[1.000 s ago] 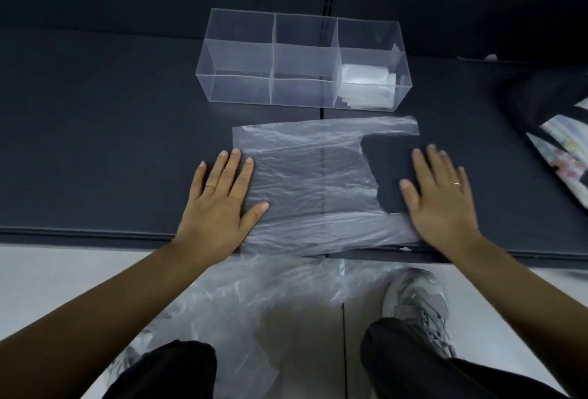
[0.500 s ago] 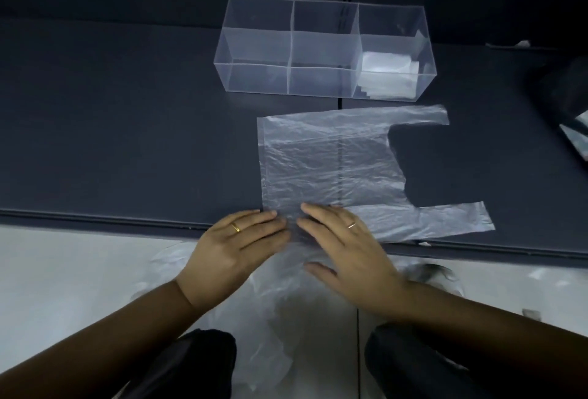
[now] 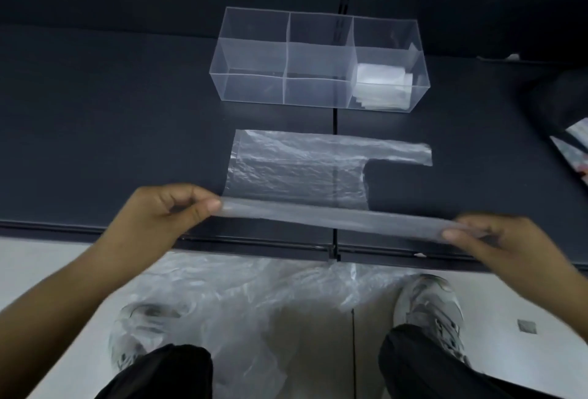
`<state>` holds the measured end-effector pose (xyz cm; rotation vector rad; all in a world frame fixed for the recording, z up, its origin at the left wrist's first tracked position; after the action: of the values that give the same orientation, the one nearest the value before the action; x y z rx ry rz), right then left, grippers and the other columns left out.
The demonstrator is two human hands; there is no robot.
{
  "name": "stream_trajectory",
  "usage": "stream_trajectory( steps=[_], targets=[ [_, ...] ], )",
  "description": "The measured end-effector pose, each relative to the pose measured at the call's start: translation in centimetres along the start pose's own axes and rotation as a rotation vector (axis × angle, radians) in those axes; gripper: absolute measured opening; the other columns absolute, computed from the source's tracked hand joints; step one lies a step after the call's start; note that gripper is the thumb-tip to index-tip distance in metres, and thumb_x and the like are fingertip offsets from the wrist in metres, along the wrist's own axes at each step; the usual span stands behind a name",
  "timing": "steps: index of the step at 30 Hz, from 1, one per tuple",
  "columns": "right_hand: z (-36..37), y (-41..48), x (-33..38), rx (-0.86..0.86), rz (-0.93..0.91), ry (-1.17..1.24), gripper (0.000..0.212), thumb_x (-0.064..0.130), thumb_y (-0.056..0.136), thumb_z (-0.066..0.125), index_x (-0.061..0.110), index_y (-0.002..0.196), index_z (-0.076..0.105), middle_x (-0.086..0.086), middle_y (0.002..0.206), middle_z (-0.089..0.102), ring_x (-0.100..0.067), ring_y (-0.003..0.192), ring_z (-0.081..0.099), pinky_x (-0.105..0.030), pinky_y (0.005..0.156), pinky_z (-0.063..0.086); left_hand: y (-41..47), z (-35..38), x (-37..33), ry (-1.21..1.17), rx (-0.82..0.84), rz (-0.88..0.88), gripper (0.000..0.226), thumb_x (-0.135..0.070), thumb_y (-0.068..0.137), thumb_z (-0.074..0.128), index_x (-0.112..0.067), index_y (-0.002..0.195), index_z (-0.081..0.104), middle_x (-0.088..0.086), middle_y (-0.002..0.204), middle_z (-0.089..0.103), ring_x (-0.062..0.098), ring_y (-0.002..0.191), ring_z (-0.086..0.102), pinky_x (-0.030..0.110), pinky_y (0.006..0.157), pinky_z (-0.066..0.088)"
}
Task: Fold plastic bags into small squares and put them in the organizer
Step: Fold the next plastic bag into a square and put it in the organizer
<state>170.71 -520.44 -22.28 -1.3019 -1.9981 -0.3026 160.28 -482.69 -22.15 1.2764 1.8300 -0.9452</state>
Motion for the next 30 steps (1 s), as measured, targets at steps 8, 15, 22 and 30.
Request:
stream_trajectory(
  steps=[8,15,22,30],
  targets=[
    [-3.2,6.9,-2.7,-0.116,0.155,0.341,0.014,0.025,0.083,0.069,0.018,0.072,0.075,0.016,0.062,0.066,0.008,0.058,0.055,-0.002,0.059,0.040,8.8,0.1,1.2,-0.112,-0.057,-0.123,0.010,-0.028,0.086,0.068,-0.027,0.078,0.075,-0.013,0.076,0.073,-0.003,0.072,0.063,0.011,0.070,0.048],
    [-1.6,11.6,-6.3,-0.262,0.307,0.177,0.031,0.029,0.081,0.076,0.011,0.059,0.063,0.005,0.055,0.051,-0.003,0.052,0.041,-0.018,0.053,0.033,12.6,1.4,3.1,0.112,-0.157,-0.135,0.022,-0.033,0.086,0.069,-0.020,0.068,0.069,-0.014,0.053,0.063,-0.005,0.047,0.053,0.011,0.057,0.041],
    [-1.6,12.2,-6.1,-0.338,0.311,-0.005,0.037,0.033,0.079,0.076,0.014,0.053,0.056,0.002,0.053,0.049,-0.011,0.052,0.043,-0.026,0.053,0.036,9.5,1.6,-2.5,0.534,-0.449,0.292,0.012,-0.017,0.091,0.061,-0.009,0.099,0.063,0.007,0.094,0.058,0.023,0.085,0.054,0.029,0.077,0.041],
    [-2.0,11.2,-2.6,-0.392,0.339,-0.211,0.014,0.019,0.083,0.070,0.011,0.093,0.063,-0.009,0.095,0.060,-0.027,0.087,0.058,-0.029,0.071,0.040,7.5,10.0,0.1,0.808,0.097,0.337,0.060,-0.038,0.102,0.035,-0.010,0.152,0.017,0.006,0.160,0.012,0.020,0.148,0.006,0.033,0.120,-0.002]
  ],
)
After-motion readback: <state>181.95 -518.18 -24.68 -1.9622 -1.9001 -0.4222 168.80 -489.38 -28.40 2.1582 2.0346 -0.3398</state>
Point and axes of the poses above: each hand's wrist, its own y-axis towards the middle knuckle, its own z-axis out of the palm, x = y × z, the point moved 8 cm from there along y, towards the middle knuckle
